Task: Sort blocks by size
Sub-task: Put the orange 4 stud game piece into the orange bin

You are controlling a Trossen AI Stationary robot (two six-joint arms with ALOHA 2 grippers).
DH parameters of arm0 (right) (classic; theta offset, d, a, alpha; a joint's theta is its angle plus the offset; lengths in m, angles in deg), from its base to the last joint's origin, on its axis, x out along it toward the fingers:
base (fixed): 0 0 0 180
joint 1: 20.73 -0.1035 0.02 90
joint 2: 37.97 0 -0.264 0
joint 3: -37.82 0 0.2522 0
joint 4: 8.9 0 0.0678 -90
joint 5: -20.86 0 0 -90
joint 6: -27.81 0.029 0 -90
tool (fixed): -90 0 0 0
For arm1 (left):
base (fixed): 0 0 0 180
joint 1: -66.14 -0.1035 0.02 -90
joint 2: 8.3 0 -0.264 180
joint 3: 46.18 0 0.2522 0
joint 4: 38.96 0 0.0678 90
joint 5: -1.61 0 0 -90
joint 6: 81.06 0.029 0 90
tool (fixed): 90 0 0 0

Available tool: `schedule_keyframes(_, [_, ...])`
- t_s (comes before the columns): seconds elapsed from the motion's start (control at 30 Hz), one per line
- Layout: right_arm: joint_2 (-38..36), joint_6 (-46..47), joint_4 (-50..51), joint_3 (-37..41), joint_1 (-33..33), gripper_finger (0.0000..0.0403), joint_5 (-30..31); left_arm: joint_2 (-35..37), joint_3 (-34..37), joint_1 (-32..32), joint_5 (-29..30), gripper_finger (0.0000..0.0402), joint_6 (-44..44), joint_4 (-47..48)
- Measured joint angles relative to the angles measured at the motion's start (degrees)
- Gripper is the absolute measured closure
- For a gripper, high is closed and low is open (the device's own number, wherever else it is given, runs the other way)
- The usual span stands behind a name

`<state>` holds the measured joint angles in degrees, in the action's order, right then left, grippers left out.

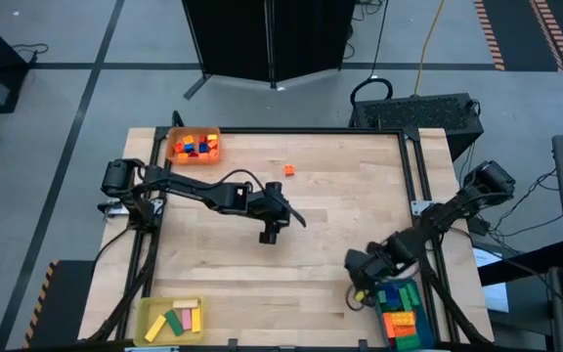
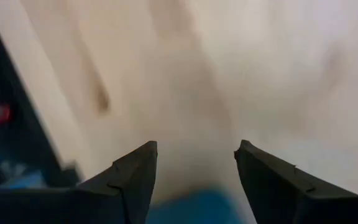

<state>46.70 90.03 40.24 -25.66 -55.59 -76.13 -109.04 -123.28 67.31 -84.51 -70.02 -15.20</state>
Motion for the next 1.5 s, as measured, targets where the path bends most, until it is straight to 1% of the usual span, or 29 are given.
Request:
schedule_keyframes(0.1, [-0.02, -7.09, -1.23, 0.00, 4.42, 0.0191, 5.67, 0.20, 0.02, -1.66, -0.45, 0.0160, -0.03, 1.61])
schedule_keyframes(0.2, [0.27, -13.35, -3.46, 0.00, 11.12, 0.0191, 10.98, 0.46, 0.08, -3.22, -0.71, 0.0160, -0.06, 3.79])
schedule_keyframes(0.3, [1.23, -19.73, -8.14, 0.00, 18.35, 0.0191, 11.67, 1.68, 1.68, -5.15, -0.58, 0.0160, -0.15, 4.21])
schedule_keyframes(0.43, [1.49, -26.94, -13.15, 0.00, 26.19, 0.0191, 11.72, 2.71, 4.62, -9.29, 1.56, 0.0160, 1.90, 2.95])
schedule_keyframes(0.5, [1.36, -28.49, -15.08, 0.00, 29.70, 0.0191, 13.93, 2.93, 5.63, -11.60, 0.86, 0.0160, 2.78, 1.58])
schedule_keyframes(0.57, [1.17, -29.05, -16.11, 0.00, 33.03, 0.0191, 15.66, 2.95, 6.24, -13.81, -1.11, 0.0160, 2.80, 1.41])
schedule_keyframes(0.63, [1.34, -29.64, -17.33, 0.00, 36.07, 0.0191, 15.79, 2.95, 6.91, -15.72, -2.77, 0.0160, 2.80, 0.13])
schedule_keyframes(0.7, [1.49, -30.05, -17.36, 0.00, 38.25, 0.0191, 15.77, 2.95, 7.28, -17.40, -2.91, 0.0160, 2.37, -3.68])
schedule_keyframes(0.83, [1.18, -30.15, -17.11, 0.00, 40.46, 0.0191, 15.70, 2.73, 7.30, -20.53, -3.02, 0.0160, 0.82, -12.59])
schedule_keyframes(0.9, [0.91, -30.15, -16.89, 0.00, 40.59, 0.0191, 15.69, 2.49, 7.25, -21.79, -3.03, 0.0160, 0.59, -15.23])
schedule_keyframes(1.0, [0.04, -30.13, -15.35, 0.00, 40.29, 0.0191, 15.16, 0.75, 5.25, -23.49, -3.71, 0.0160, -0.40, -14.86])
schedule_keyframes(1.07, [-0.52, -30.36, -15.10, 0.00, 39.99, 0.0190, 12.80, -0.34, 4.00, -24.73, -5.08, 0.0160, -1.35, -11.92])
schedule_keyframes(1.13, [-1.33, -30.92, -14.67, 0.00, 39.81, 0.0190, 11.14, -2.03, 2.86, -25.43, -6.42, 0.0160, -1.68, -12.57])
schedule_keyframes(1.27, [-3.32, -32.12, -13.03, 0.00, 39.23, 0.0190, 11.34, -5.31, 1.73, -25.83, -8.56, 0.0160, -1.73, -12.13])
schedule_keyframes(1.5, [-5.44, -35.00, -13.82, -0.07, 39.16, 0.0190, 11.63, -11.56, -1.29, -25.79, -11.17, 0.0160, -1.74, -12.48])
